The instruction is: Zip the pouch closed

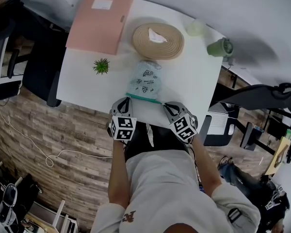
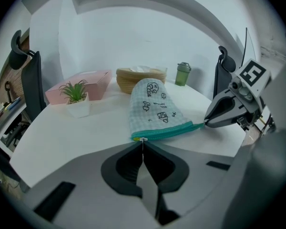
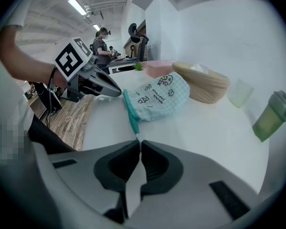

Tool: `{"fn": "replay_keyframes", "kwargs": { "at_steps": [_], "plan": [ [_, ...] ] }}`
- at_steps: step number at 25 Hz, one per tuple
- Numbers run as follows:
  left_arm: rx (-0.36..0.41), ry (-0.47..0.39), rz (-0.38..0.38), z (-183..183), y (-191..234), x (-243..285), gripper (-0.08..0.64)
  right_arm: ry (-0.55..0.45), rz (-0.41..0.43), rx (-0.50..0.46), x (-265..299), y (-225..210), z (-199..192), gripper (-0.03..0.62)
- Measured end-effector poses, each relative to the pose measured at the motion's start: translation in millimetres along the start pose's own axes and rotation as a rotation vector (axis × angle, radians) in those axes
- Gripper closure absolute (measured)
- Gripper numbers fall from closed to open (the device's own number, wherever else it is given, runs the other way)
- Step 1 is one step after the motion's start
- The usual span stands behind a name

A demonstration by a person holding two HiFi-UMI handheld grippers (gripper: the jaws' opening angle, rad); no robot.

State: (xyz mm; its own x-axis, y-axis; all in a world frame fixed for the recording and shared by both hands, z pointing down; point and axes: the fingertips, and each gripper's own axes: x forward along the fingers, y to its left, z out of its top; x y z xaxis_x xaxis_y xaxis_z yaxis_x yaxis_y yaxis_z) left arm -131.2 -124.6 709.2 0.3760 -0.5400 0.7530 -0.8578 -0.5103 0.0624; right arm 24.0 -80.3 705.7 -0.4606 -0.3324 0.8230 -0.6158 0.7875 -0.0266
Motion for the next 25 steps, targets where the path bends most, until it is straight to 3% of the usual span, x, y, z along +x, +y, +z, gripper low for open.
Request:
{"fn": "replay_keyframes", "kwargs": {
  "at_steps": [7,13,18,25],
  "plan": [
    [0.01,-0.014,-0.006,-2,-3,-4,0.557,-0.024,-0.037,0.016,-3,2,-1,0.518],
    [-0.006,-0.069,0.012,12,-6,-22,0.532,-0.114,-0.08,0.032,-22,-1,21,0.486],
    [-0.021,-0.191,0.059,54,-4,-52,0.477,-0.261,-0.159,0.019,-52,-11,66,0.432],
    [0.005,-0.418,0.149,128,-5,-113,0.356,-0.543,-0.233,0.046,-120,-29,142,0.36]
  ]
}}
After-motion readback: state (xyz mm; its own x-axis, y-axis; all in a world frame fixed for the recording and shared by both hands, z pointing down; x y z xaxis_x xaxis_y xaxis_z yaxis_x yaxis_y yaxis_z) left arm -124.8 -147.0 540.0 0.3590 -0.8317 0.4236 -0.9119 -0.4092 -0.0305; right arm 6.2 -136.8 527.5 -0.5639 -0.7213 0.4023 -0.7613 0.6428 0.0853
